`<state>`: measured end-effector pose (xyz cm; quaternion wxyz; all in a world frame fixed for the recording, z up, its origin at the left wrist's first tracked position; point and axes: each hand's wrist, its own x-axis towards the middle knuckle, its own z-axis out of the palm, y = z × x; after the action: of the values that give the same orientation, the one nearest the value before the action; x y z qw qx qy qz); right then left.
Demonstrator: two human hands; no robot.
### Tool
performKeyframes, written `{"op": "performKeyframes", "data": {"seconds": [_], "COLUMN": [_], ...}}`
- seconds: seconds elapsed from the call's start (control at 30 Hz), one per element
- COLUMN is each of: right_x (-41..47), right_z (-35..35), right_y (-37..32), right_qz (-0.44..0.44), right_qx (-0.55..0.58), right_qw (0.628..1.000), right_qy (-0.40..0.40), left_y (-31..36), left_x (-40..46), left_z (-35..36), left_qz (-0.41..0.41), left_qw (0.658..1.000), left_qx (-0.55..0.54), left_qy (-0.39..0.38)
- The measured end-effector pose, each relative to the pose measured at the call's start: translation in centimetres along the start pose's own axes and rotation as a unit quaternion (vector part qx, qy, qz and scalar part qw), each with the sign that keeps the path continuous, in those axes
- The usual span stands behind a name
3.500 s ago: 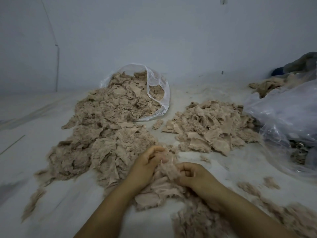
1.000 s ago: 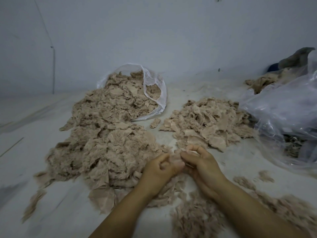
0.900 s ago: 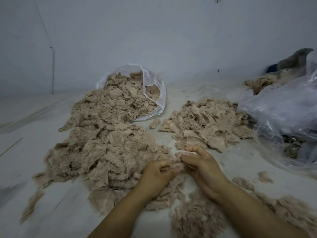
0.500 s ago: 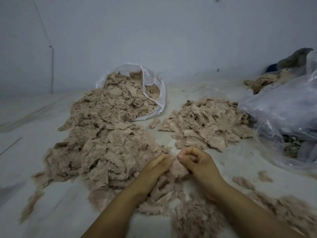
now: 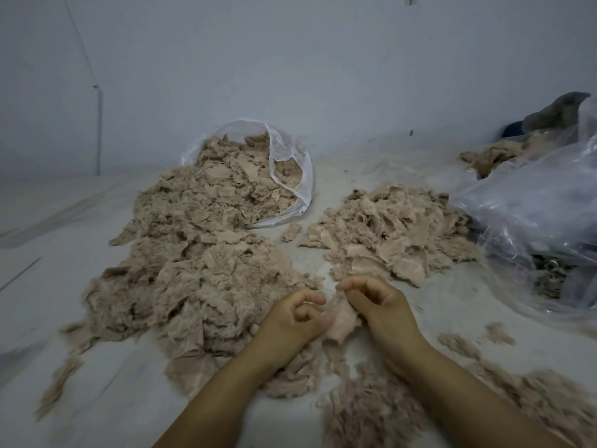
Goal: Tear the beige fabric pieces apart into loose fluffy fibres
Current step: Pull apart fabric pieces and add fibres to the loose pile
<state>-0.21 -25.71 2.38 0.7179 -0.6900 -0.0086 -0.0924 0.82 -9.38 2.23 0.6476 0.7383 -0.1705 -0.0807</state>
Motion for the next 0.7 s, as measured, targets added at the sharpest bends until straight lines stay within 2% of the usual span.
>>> {"op": "performKeyframes", "data": {"seconds": [0.13,0.37,0.43,0.5,0.57,0.6,0.63,0.7], "right_x": [0.2,0.7,1.1,1.7,2.0,2.0,1.7,0.9], "right_z": [-0.4,-0.7,-1.8,-2.6,-2.5,-2.3,-1.9,-1.0], "right_y": [-0.1,-0.2,-0.5,-0.8,-1.1,-0.9,-0.8,-1.0], "right_qz": [0.005,0.011,0.025,0.045,0.071,0.086,0.086,0.046], "right_qx": [-0.032,0.025,0.034,0.071,0.168,0.179,0.133,-0.052], "right_qw": [0.999,0.992,0.984,0.977,0.971,0.971,0.980,0.992], "right_qy": [0.031,0.122,0.171,0.198,0.153,0.134,0.124,0.104], "left_y": [0.0,0.3,0.2,0.2,0.0,-0.1,-0.2,-0.5], "left_x": [0.2,0.1,-0.1,0.0,0.4,0.5,0.6,0.7], "left_z": [-0.4,-1.4,-2.0,-2.4,-2.5,-2.4,-2.2,-1.9], "left_qz": [-0.003,0.008,0.008,0.005,0.003,0.008,0.015,0.029], "left_qw": [0.999,0.994,0.992,0.996,0.999,0.999,0.998,0.997], "left_qx": [0.020,0.007,-0.007,-0.027,-0.043,-0.049,-0.051,-0.050], "left_qy": [-0.047,-0.105,-0.127,-0.087,-0.007,0.020,0.035,0.047]}}
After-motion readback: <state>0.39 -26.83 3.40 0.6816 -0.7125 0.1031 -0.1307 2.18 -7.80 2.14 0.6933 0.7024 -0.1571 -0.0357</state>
